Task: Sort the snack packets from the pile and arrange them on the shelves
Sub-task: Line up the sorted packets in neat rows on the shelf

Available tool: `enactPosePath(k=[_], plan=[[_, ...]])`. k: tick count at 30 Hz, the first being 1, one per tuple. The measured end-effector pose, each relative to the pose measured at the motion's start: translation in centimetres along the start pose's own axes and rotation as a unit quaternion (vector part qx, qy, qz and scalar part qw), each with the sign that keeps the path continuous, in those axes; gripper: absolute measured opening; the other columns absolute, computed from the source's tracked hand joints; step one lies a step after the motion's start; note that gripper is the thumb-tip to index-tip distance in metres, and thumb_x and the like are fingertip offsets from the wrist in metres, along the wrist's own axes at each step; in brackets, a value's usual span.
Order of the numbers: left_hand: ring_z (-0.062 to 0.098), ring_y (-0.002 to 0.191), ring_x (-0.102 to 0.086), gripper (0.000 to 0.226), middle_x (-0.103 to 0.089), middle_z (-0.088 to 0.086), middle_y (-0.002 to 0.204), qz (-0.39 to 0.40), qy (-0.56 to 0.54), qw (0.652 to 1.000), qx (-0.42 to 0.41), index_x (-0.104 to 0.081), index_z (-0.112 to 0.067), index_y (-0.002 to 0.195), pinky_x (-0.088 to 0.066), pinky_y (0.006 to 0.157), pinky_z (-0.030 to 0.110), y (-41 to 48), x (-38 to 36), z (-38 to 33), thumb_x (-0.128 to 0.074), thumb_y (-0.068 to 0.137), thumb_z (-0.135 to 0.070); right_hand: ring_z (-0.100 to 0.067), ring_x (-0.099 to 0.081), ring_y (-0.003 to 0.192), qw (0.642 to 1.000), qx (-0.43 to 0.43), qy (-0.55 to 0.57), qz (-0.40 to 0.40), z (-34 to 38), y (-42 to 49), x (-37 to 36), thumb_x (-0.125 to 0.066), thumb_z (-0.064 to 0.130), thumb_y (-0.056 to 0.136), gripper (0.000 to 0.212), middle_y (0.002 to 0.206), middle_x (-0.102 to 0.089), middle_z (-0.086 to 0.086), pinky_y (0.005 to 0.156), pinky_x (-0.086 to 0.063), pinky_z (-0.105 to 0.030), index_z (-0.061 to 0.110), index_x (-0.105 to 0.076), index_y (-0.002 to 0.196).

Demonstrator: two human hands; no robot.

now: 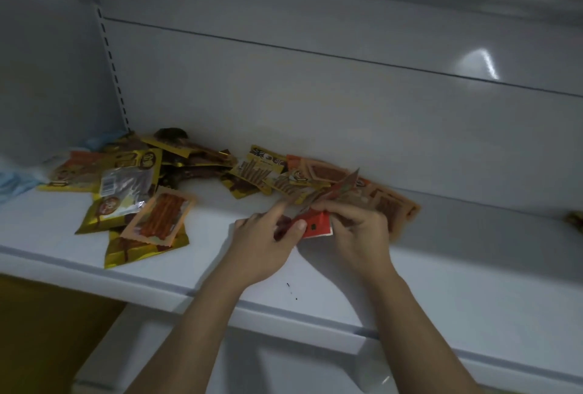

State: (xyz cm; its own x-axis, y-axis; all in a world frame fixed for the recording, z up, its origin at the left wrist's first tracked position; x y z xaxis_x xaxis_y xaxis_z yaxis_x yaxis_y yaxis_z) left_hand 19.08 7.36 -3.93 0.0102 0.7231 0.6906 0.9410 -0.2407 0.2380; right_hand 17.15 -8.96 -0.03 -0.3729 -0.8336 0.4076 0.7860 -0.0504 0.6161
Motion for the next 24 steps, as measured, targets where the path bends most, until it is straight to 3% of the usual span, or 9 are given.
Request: enactPosePath(k=[3, 6, 10, 12, 14, 17, 20, 22, 24], plan=[[0.015, 0.115, -0.058, 0.046, -0.067, -0.013, 0.115, 0.001, 0.003, 1.0, -0.006, -0.049, -0.042, 0.133, -0.038, 0.103, 0.041, -0.1, 0.1, -0.1, -0.035, 0.094, -0.061, -0.008, -0.067, 0.083, 0.997, -0.064, 0.05, -0.007, -0.2, -0.1, 0.3, -0.047, 0.01, 0.077, 0.031, 0.078, -0.072, 0.013, 0.074, -0.049, -0.015, 0.023, -0.076, 0.076], [0.012, 0.118, -0.051, 0.039, -0.061, -0.012, 0.124, 0.006, 0.044, 0.999, -0.018, -0.056, -0.042, 0.129, -0.026, 0.096, 0.029, -0.2, -0.2, -0.2, -0.04, 0.097, -0.058, -0.013, -0.065, 0.077, 0.986, -0.159, 0.05, -0.008, -2.0, 0.1, 0.8, -0.056, 0.023, 0.085, 0.026, 0.072, -0.07, 0.007, 0.072, -0.049, -0.027, 0.023, -0.071, 0.064], [0.011, 0.122, -0.045, 0.036, -0.054, -0.012, 0.133, 0.005, 0.067, 0.997, -0.028, -0.051, -0.042, 0.134, -0.017, 0.09, 0.024, -0.4, -0.3, -0.4, -0.043, 0.099, -0.05, -0.016, -0.067, 0.076, 0.981, -0.189, -0.025, 0.032, -3.3, -0.5, 0.3, -0.074, 0.013, 0.083, 0.01, 0.079, -0.071, 0.003, 0.069, -0.054, -0.034, 0.022, -0.071, 0.085], [0.012, 0.125, -0.044, 0.04, -0.053, -0.011, 0.136, 0.006, 0.077, 0.997, -0.023, -0.044, -0.041, 0.139, -0.018, 0.091, 0.024, -0.3, -0.4, -0.4, -0.043, 0.1, -0.049, -0.013, -0.068, 0.08, 0.981, -0.188, 0.009, 0.039, -3.0, -1.1, 0.3, -0.072, 0.003, 0.083, 0.026, 0.088, -0.071, 0.002, 0.068, -0.056, -0.029, 0.025, -0.068, 0.096], [0.015, 0.126, -0.045, 0.044, -0.054, -0.009, 0.136, 0.007, 0.079, 0.997, -0.023, -0.039, -0.041, 0.142, -0.021, 0.094, 0.028, -0.2, -0.5, -0.4, -0.042, 0.099, -0.05, -0.008, -0.068, 0.087, 0.982, -0.182, 0.038, 0.025, -2.3, -1.7, 0.9, -0.069, -0.002, 0.084, 0.036, 0.097, -0.071, 0.006, 0.072, -0.054, -0.02, 0.032, -0.068, 0.095], [0.016, 0.125, -0.047, 0.047, -0.057, -0.009, 0.133, 0.013, 0.065, 0.998, -0.011, -0.035, -0.044, 0.144, -0.027, 0.101, 0.034, -0.6, -0.6, -0.9, -0.042, 0.098, -0.054, -0.003, -0.068, 0.09, 0.977, -0.2, 0.079, -0.014, -1.7, -3.3, 2.5, -0.066, -0.002, 0.087, 0.034, 0.101, -0.071, 0.009, 0.07, -0.052, -0.012, 0.031, -0.07, 0.093], [0.005, 0.117, -0.056, 0.045, -0.062, -0.013, 0.119, 0.031, -0.054, 0.998, 0.003, -0.04, -0.045, 0.141, -0.043, 0.103, 0.032, -1.7, -1.7, -2.8, -0.051, 0.097, -0.048, -0.006, -0.07, 0.092, 0.967, -0.211, 0.13, -0.066, -1.7, -5.1, 4.7, -0.066, 0.0, 0.089, 0.031, 0.101, -0.073, 0.01, 0.072, -0.056, -0.019, 0.03, -0.072, 0.093], [-0.014, 0.098, -0.059, 0.044, -0.064, -0.016, 0.111, 0.036, -0.175, 0.984, 0.005, -0.047, -0.042, 0.136, -0.051, 0.083, 0.013, -2.3, -3.0, -4.8, -0.061, 0.095, -0.036, -0.01, -0.07, 0.094, 0.965, -0.205, 0.137, -0.086, -1.4, -5.9, 6.4, -0.067, 0.0, 0.089, 0.03, 0.102, -0.073, 0.006, 0.074, -0.058, -0.023, 0.029, -0.073, 0.095], [-0.02, 0.089, -0.057, 0.044, -0.061, -0.02, 0.105, 0.028, -0.242, 0.97, -0.002, -0.054, -0.038, 0.129, -0.049, 0.069, 0.006, -2.5, -4.3, -6.9, -0.069, 0.092, -0.021, -0.012, -0.07, 0.095, 0.964, -0.207, 0.133, -0.098, -1.3, -6.7, 8.3, -0.067, 0.001, 0.088, 0.029, 0.103, -0.073, 0.003, 0.075, -0.059, -0.025, 0.028, -0.072, 0.095]])
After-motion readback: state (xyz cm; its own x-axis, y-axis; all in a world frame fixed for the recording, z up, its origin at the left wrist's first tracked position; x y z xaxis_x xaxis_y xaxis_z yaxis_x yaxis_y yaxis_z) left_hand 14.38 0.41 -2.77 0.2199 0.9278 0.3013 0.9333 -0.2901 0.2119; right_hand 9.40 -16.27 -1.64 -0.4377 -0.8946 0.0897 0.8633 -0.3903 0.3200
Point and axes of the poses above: each hand's wrist, its own y-axis towards the middle knuckle, its own x-axis out of the back of the hand, z = x × y, the point moved 7 cm from there along y, towards the middle knuckle
